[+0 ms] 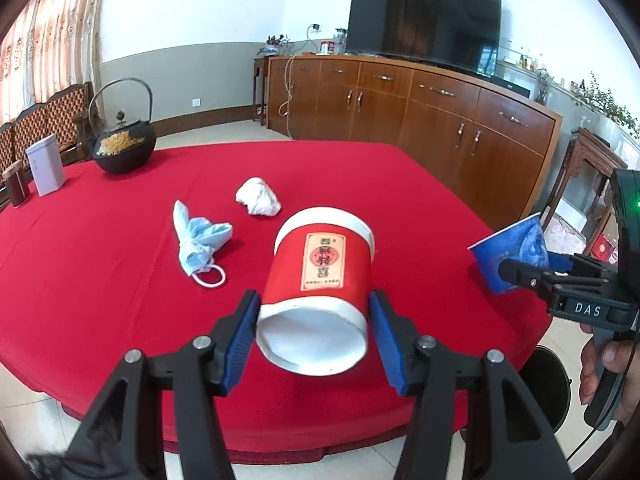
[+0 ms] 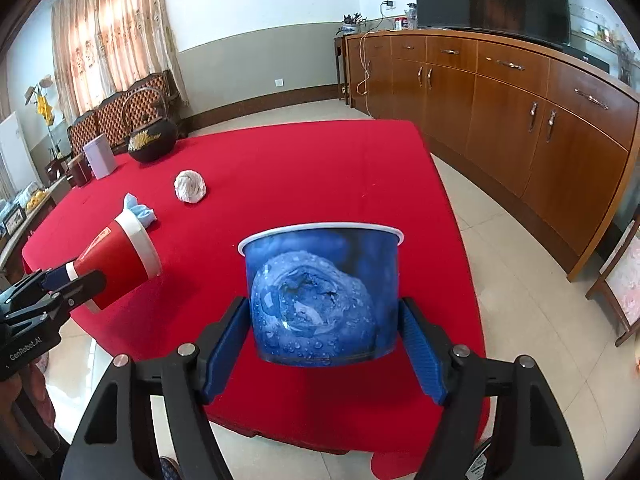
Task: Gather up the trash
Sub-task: 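Carry the red cup and blue bowl over the black bucket with both grippers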
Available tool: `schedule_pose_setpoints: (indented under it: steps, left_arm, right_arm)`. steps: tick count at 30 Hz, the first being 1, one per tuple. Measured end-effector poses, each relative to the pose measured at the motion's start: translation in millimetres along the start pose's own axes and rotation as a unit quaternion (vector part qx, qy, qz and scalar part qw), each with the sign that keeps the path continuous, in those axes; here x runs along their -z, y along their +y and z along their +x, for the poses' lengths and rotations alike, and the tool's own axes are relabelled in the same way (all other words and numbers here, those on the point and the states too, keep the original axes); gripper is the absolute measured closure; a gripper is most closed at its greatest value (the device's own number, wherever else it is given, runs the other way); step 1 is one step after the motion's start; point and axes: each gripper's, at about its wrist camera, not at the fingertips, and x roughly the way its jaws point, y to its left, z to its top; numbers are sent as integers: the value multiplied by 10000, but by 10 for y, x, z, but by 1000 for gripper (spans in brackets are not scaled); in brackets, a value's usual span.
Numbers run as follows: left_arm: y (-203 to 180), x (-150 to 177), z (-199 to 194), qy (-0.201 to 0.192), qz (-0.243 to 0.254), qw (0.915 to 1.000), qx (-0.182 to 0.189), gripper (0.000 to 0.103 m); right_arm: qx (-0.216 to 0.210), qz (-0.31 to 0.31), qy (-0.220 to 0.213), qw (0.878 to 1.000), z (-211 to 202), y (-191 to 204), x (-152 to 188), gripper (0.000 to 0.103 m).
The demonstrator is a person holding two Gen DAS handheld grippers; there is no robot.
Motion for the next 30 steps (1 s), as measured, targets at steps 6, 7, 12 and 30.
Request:
schedule_pose_setpoints:
  steps: [6, 7, 12, 30]
  left_arm:
    - [-169, -29, -74, -49, 118, 9998, 159, 47]
    - [-225, -28, -92, -61, 163, 9997, 195, 47]
    - [-481, -30, -191, -121, 276, 9987, 410, 47]
    - [-2091, 282, -377, 133, 1220, 9764, 1780, 47]
  right_arm:
    - [142, 96, -197, 9997, -255, -139, 22, 28]
    - [188, 140, -237, 9994, -328, -191, 37, 28]
    - [432, 348, -400, 9977, -666, -446, 159, 28]
    - [1637, 1463, -446, 9746, -1970, -1793, 1330, 28]
